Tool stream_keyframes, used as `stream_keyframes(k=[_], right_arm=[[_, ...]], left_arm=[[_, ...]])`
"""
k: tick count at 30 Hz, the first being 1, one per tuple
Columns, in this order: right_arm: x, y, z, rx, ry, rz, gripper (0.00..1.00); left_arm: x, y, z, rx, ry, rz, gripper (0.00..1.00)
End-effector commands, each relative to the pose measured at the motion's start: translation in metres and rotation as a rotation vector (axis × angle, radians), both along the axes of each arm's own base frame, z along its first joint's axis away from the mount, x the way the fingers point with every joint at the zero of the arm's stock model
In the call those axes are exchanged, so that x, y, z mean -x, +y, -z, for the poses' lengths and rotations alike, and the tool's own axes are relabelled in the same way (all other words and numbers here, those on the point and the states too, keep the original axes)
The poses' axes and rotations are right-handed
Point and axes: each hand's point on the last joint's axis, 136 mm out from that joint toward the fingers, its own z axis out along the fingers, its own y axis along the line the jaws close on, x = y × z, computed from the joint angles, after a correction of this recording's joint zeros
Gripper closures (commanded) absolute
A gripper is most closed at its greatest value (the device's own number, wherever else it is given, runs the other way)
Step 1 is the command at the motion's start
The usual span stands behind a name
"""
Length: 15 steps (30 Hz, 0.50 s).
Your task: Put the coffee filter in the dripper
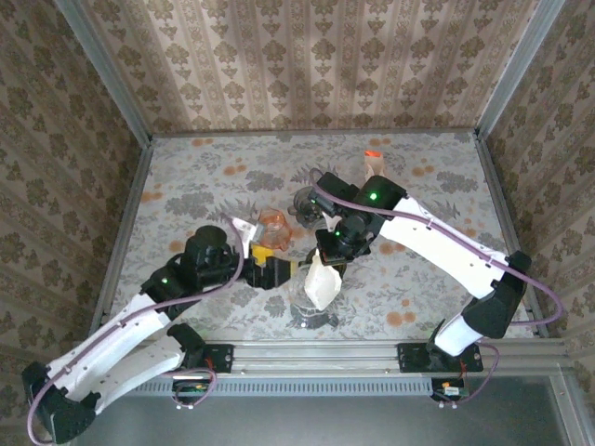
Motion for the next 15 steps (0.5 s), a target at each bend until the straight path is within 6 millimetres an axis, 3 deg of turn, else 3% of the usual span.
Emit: stream_keyframes(k=[1, 5, 15], right_arm=[[-0.008, -0.004, 0.006, 0.032, -0.023, 0.022, 1.0], [-0.011, -0.002, 0.007, 0.031, -0.031, 0.023, 1.0], [-0.013, -0.002, 0.006, 0.031, -0.043, 0.023, 1.0]], left_arm=[[0.008, -0.004, -0.005, -0.067, -0.091, 0.038, 0.02], [0.013, -0.009, 0.0, -0.132, -0.121, 0.057, 0.07], [0.02, -0.018, -0.017, -0.167, -0.236, 0.073, 0.0]])
